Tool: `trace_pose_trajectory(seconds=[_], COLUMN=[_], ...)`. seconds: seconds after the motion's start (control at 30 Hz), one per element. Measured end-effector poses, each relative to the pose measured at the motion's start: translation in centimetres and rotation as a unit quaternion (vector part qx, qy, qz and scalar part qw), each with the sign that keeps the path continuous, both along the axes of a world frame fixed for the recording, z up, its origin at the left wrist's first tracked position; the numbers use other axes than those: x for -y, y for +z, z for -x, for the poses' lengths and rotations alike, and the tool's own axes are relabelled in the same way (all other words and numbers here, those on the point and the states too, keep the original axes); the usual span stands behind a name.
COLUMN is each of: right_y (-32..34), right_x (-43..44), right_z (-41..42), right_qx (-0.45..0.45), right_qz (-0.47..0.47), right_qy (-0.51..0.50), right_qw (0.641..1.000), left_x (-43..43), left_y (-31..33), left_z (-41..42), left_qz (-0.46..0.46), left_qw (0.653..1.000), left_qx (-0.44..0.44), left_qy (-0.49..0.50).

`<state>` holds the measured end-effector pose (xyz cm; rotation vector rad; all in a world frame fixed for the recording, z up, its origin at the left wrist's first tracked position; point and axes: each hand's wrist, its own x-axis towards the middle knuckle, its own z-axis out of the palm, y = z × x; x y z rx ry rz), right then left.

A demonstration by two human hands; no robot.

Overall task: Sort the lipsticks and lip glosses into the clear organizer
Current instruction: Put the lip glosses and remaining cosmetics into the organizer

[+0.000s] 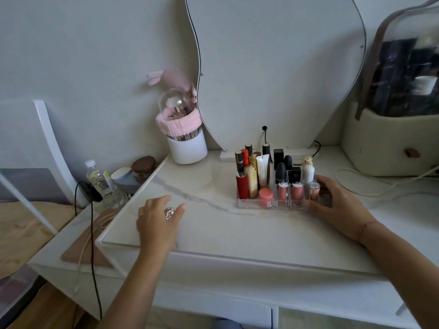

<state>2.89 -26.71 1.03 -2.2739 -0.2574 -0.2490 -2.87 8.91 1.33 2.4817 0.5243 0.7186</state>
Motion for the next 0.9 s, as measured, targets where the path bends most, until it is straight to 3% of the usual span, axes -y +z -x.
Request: trace_pose_trajectory(seconds=[0.07, 0.2, 0.33, 0.47, 0.63, 0.9], right_y=[0.1, 0.2, 0.2, 0.1, 0.0, 0.0], right_x=[-0.1, -0.1, -0.2, -0.2, -0.1, -0.1], right_z=[0.1, 0.2, 0.3, 0.3, 0.1, 0.0], right_qx=[0.001, 0.004, 0.012, 0.015, 0.011, 0.01], right_qz=[-0.001, 0.003, 0.001, -0.001, 0.001, -0.016], right_qy=[-0.002, 0.0, -0.004, -0.008, 0.001, 0.006], right_qw=[1.0, 1.0, 1.0, 1.0, 1.0, 1.0], left_x=[-1.7, -2.6, -2.6, -1.7, 1.8, 9.6], left_y=[-0.2, -0.5, -0.8, -0.6, 0.9, 2.6], left_z=[0.0, 0.0, 0.0, 0.3, -0.9, -2.6], left_qz=[-0.001, -0.001, 0.082, 0.188, 0.267, 0.218], left_qw=[0.995, 0.992, 0.996, 0.981, 0.95, 0.932], left_qx=[-0.091, -0.117, -0.046, 0.034, 0.064, 0.114], left_qy=[0.047, 0.048, -0.001, -0.042, -0.146, -0.264])
